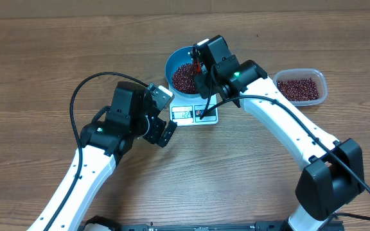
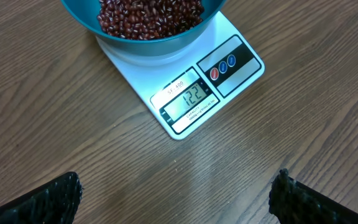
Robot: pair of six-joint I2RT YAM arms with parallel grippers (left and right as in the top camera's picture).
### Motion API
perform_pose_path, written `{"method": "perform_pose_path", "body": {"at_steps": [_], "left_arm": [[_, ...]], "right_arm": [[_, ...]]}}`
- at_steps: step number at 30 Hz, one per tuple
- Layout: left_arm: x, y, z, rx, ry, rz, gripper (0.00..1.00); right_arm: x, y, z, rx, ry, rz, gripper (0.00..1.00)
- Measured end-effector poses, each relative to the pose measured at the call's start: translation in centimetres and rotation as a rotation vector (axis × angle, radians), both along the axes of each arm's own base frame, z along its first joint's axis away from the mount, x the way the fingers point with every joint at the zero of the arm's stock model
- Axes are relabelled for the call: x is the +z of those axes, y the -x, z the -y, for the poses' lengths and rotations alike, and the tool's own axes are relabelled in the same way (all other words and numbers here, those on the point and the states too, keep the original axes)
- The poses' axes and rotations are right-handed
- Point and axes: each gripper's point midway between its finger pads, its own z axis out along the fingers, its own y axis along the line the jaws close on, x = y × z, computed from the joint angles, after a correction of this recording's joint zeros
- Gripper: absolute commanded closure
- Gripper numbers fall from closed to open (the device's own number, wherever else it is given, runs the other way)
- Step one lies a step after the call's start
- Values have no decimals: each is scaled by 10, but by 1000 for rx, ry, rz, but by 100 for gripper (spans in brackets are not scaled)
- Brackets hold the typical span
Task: Scoop item into bowl and weigh 150g on scale
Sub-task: 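Tilt the scoop and shake beans into the blue bowl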
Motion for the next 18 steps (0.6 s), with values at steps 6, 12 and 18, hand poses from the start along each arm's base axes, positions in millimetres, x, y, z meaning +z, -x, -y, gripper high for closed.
{"method": "perform_pose_path", "body": {"at_steps": [6,12,18], "left_arm": [[0,0,0,0,0,0,0],[0,0,0,0,0,0,1],[0,0,0,0,0,0,1]], "right_arm": [[0,0,1,-3,6,3,96],[0,-1,2,-3,9,5,96],[0,-1,2,6,14,7,96]]}}
